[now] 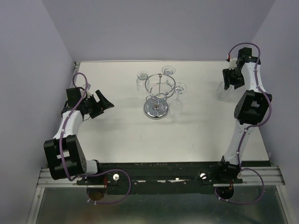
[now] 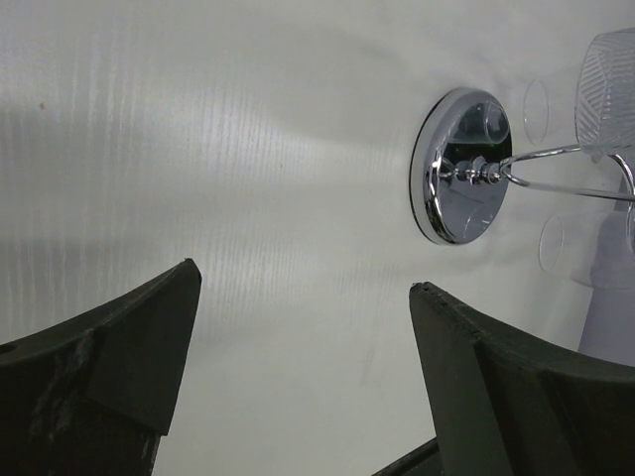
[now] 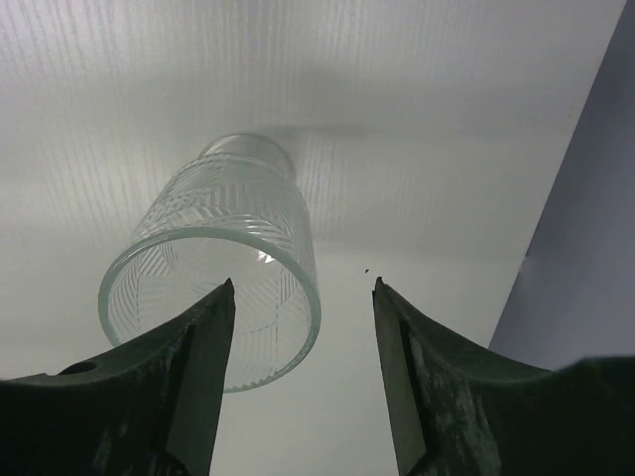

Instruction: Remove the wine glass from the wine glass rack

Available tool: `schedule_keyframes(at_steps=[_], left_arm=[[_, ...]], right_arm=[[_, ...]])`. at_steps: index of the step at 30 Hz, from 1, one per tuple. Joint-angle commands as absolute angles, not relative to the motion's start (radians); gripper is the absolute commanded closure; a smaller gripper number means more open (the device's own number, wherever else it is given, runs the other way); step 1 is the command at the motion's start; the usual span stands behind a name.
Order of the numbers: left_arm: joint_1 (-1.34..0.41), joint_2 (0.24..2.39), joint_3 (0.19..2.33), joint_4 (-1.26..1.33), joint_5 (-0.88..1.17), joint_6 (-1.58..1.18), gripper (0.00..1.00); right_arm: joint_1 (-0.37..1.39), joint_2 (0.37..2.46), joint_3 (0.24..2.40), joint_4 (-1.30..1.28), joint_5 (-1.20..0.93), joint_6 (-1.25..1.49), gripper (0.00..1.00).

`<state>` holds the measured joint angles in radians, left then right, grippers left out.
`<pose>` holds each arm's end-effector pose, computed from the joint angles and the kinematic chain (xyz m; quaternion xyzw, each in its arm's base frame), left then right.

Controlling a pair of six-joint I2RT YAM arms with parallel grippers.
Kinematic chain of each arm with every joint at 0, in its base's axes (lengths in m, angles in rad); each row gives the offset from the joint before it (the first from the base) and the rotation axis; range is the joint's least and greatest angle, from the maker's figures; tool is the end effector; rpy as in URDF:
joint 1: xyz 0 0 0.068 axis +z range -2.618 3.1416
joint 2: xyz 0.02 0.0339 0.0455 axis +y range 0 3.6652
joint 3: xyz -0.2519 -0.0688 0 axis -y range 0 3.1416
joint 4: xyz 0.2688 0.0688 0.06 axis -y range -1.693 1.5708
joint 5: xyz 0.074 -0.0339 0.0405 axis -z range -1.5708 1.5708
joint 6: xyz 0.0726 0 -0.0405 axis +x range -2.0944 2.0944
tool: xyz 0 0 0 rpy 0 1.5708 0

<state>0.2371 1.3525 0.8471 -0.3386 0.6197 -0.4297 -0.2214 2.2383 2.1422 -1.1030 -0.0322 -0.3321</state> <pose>0.3191 0.0337 0.1823 -0.1889 0.8766 -0.3162 0.3096 0.4907 -0.1081 0.2087 -0.0573 0.9810 -0.0353 0.1820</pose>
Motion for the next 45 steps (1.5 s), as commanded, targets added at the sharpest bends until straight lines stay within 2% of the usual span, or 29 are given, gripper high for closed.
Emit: schedule_keyframes(at_steps=[1, 5, 9, 13, 16, 20, 24, 27, 29, 32, 36, 45], left_arm=[[0.215, 1.341, 0.876, -0.348, 0.623, -0.399, 0.01], [0.195, 1.342, 0.882, -0.348, 0.624, -0.390, 0.01], [0.177, 1.336, 0.879, -0.321, 0.644, -0.382, 0.01], [0.138, 1.264, 0.833, -0.189, 0.716, -0.379, 0.01], [0.114, 1.207, 0.802, -0.060, 0.774, -0.373, 0.01], [0.077, 1.190, 0.834, 0.020, 0.830, -0.261, 0.01], [0.025, 1.241, 0.977, -0.099, 0.856, 0.085, 0.01], [0.003, 1.313, 1.112, -0.218, 0.893, 0.312, 0.01], [-0.035, 1.354, 1.175, -0.253, 0.935, 0.403, 0.01], [-0.038, 1.420, 1.242, -0.302, 1.002, 0.529, 0.01], [-0.040, 1.482, 1.273, -0.272, 1.029, 0.571, 0.01], [-0.103, 1.615, 1.233, -0.014, 1.035, 0.462, 0.01]], right_arm=[[-0.219, 2.234, 2.183, -1.120, -0.026, -0.321, 0.32], [-0.221, 2.171, 2.166, -1.117, -0.021, -0.324, 0.23], [-0.222, 2.067, 2.126, -1.101, -0.061, -0.324, 0.19], [-0.215, 1.901, 2.072, -1.088, -0.142, -0.314, 0.06], [-0.210, 1.792, 2.091, -1.112, -0.271, -0.307, 0.03], [-0.210, 1.674, 2.094, -1.104, -0.409, -0.282, 0.02], [-0.174, 1.533, 2.036, -1.042, -0.529, -0.311, 0.03], [-0.101, 1.413, 1.906, -0.912, -0.525, -0.322, 0.02], [-0.074, 1.298, 1.754, -0.757, -0.538, -0.284, 0.01], [-0.061, 1.207, 1.643, -0.621, -0.581, -0.203, 0.00], [-0.060, 1.171, 1.599, -0.640, -0.598, -0.156, 0.00], [-0.058, 1.123, 1.549, -0.742, -0.626, -0.239, 0.00]])
